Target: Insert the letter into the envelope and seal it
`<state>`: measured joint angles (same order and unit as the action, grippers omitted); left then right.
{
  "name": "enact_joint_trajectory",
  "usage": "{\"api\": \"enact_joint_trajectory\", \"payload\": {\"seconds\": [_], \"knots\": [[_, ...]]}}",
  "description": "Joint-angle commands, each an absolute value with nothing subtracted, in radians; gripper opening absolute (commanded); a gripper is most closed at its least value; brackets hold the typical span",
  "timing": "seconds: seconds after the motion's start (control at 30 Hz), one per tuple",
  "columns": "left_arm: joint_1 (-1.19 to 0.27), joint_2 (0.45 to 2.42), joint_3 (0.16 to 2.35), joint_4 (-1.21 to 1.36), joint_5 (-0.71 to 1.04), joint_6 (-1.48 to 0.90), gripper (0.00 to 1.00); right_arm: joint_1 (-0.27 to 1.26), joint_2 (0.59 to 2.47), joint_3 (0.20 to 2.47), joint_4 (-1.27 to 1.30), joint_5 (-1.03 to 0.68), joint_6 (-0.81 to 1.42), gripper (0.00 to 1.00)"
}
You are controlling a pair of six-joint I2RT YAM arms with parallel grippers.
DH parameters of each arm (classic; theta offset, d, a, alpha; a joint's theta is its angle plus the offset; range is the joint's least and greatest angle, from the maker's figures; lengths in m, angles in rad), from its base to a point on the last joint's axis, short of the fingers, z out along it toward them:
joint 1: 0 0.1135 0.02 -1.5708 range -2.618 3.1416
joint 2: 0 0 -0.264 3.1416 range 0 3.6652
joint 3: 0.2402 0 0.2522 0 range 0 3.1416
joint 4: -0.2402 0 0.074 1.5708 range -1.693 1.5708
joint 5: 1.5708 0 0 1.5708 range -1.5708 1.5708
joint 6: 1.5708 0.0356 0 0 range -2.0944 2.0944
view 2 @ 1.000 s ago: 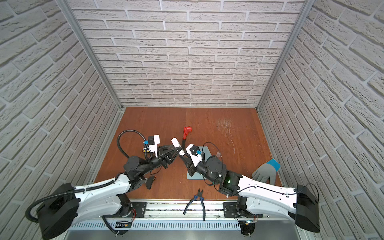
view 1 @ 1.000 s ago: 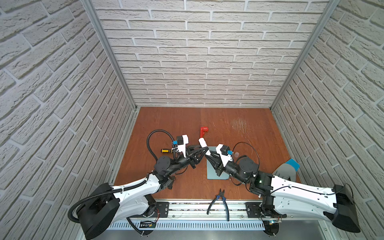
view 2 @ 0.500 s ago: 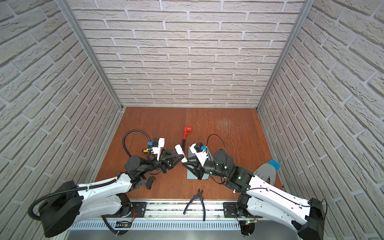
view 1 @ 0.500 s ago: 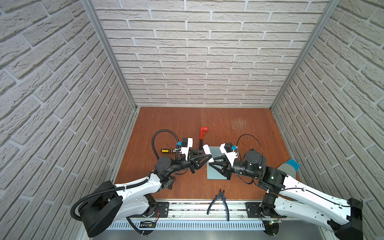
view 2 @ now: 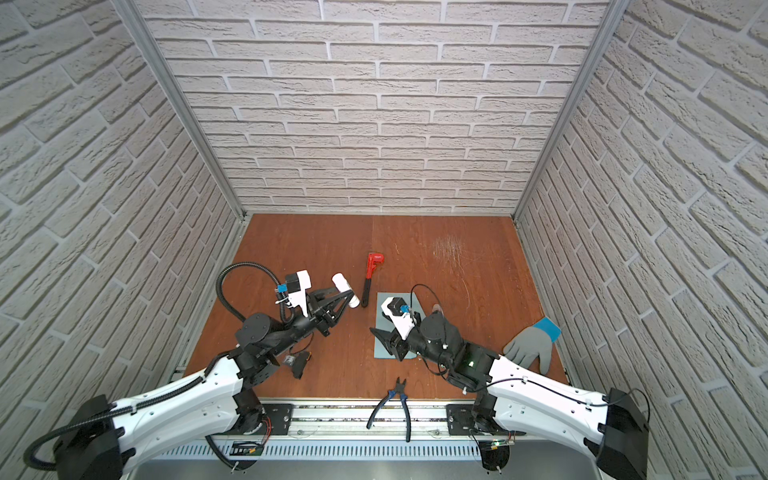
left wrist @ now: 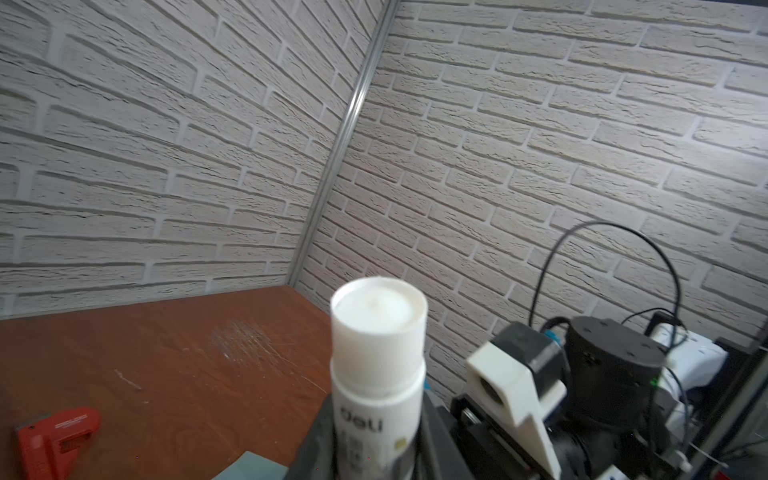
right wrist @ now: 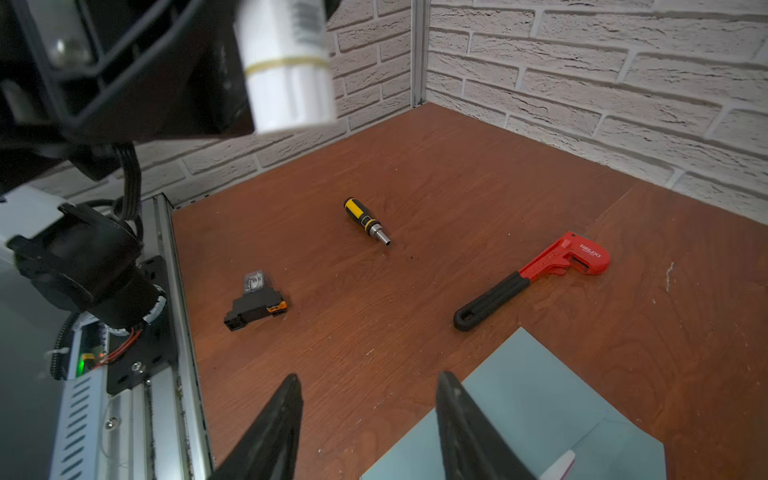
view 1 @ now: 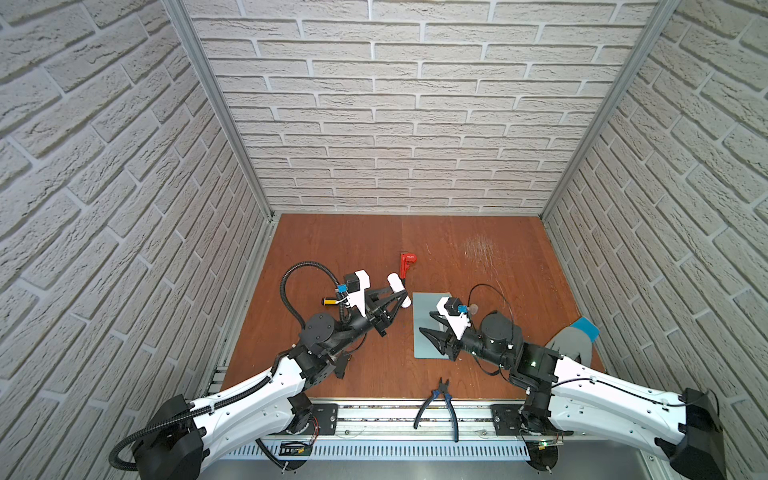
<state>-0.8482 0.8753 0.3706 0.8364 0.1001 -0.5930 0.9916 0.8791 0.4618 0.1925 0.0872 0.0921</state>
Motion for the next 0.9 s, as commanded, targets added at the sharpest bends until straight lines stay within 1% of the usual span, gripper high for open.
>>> {"api": "enact_joint_trajectory", "payload": {"seconds": [0.0, 0.2, 0.47, 0.67, 0.87], "knots": [[-0.858, 0.891, 0.393, 0.845, -0.056, -0.549, 0.0, 1.085, 0.952, 0.439, 0.507, 0.303, -0.028, 0.52], [-0.886, 0.934, 0.384, 0.91, -0.134, -0.571, 0.0, 1.175, 1.149, 0.416, 0.878, 0.479, -0.135, 0.51], [-0.897, 0.944, 0.386, 0.93, -0.159, -0.588, 0.0, 1.178, 1.387, 0.415, 1.279, 0.589, -0.23, 0.53], [-0.899, 0.964, 0.381, 0.952, -0.153, -0.609, 0.0, 1.178, 1.475, 0.466, 1.344, 0.625, -0.266, 0.52], [-0.902, 0.976, 0.38, 0.961, -0.149, -0.614, 0.0, 1.177, 1.503, 0.488, 1.372, 0.654, -0.306, 0.51]]}}
